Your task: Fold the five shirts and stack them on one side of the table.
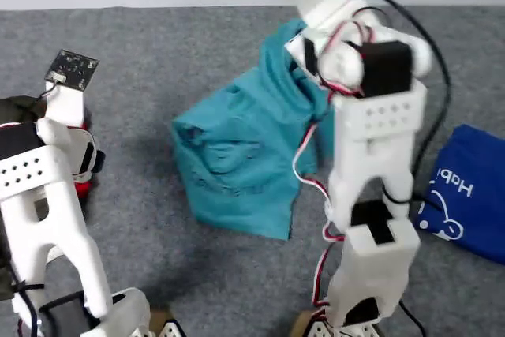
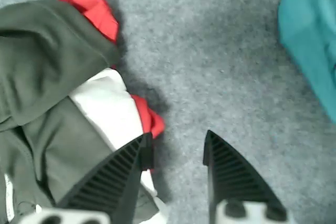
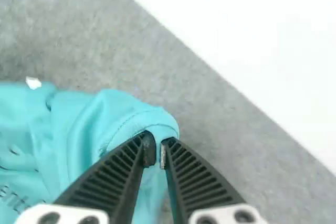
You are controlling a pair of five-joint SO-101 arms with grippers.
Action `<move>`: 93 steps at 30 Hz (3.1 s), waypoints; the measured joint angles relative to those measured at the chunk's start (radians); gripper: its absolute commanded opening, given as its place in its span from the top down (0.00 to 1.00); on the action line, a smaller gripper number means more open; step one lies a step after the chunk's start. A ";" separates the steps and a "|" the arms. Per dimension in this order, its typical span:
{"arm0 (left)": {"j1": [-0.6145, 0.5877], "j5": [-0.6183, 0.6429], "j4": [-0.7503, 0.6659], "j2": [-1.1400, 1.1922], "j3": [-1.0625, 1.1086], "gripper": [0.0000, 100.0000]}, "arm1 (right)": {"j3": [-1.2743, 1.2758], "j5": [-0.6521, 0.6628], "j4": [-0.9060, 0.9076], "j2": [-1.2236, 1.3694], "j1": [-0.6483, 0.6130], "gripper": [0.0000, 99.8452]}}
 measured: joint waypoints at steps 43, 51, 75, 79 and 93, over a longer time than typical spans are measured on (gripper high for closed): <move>-0.229 -0.049 -0.058 -0.222 0.074 0.85 | -0.032 0.215 -0.390 -0.256 0.091 0.99; -0.229 -0.049 -0.058 -0.381 0.187 0.85 | 0.321 0.077 -0.295 -0.121 -0.387 0.95; 0.203 -0.049 -0.058 -0.640 0.413 0.84 | 0.425 -0.129 0.000 -0.058 -0.018 0.82; 0.422 -0.031 -0.058 -0.620 0.413 0.79 | 0.486 -0.129 0.000 -0.138 0.089 0.82; 0.810 -0.089 -0.012 0.054 0.066 0.79 | 0.885 -0.129 0.000 -0.440 0.298 0.82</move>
